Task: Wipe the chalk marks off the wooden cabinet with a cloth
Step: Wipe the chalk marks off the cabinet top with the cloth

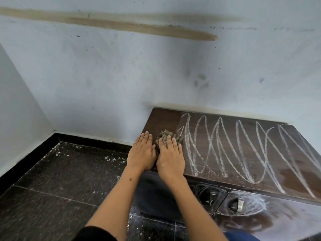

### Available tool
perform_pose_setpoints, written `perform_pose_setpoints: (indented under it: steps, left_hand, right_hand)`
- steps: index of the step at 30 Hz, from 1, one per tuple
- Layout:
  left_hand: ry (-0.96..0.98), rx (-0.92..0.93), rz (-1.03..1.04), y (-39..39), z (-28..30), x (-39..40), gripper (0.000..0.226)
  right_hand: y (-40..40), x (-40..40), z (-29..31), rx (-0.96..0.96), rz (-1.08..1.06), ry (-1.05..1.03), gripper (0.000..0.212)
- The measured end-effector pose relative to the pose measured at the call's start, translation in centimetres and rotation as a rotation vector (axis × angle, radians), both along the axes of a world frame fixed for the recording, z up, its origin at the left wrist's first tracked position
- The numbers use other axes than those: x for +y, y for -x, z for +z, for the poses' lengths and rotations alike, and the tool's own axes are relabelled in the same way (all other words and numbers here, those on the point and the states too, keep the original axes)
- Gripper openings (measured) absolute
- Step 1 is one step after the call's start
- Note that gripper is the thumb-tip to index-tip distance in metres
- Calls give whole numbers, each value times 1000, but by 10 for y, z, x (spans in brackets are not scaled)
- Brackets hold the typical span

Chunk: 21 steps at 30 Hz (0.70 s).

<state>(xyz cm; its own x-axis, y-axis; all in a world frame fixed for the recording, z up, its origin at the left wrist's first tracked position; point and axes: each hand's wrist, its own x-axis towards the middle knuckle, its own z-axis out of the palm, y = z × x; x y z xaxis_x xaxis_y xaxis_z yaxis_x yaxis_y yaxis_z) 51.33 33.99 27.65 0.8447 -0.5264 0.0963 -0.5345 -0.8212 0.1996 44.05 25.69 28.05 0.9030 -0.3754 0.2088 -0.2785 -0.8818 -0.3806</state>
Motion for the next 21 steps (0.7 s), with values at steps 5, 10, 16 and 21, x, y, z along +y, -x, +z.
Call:
perform_pose_setpoints:
  steps: [5,10,16,21]
  left_hand:
    - [-20,5,22,1,1,-2,53]
    - [-57,11,34,-2,12,-13,52]
    - [-5,27,47,-1,0,-17,52]
    - [20,-7,41,-4,-2,-16,53]
  right_hand:
    - [24,1,-1,19,42,-10,50]
    - [-24,-19,11,130,58,-40,51]
    - [25,-5,-2,-32,12,-7,53]
    - [30,-8,0,-4,8,-18,54]
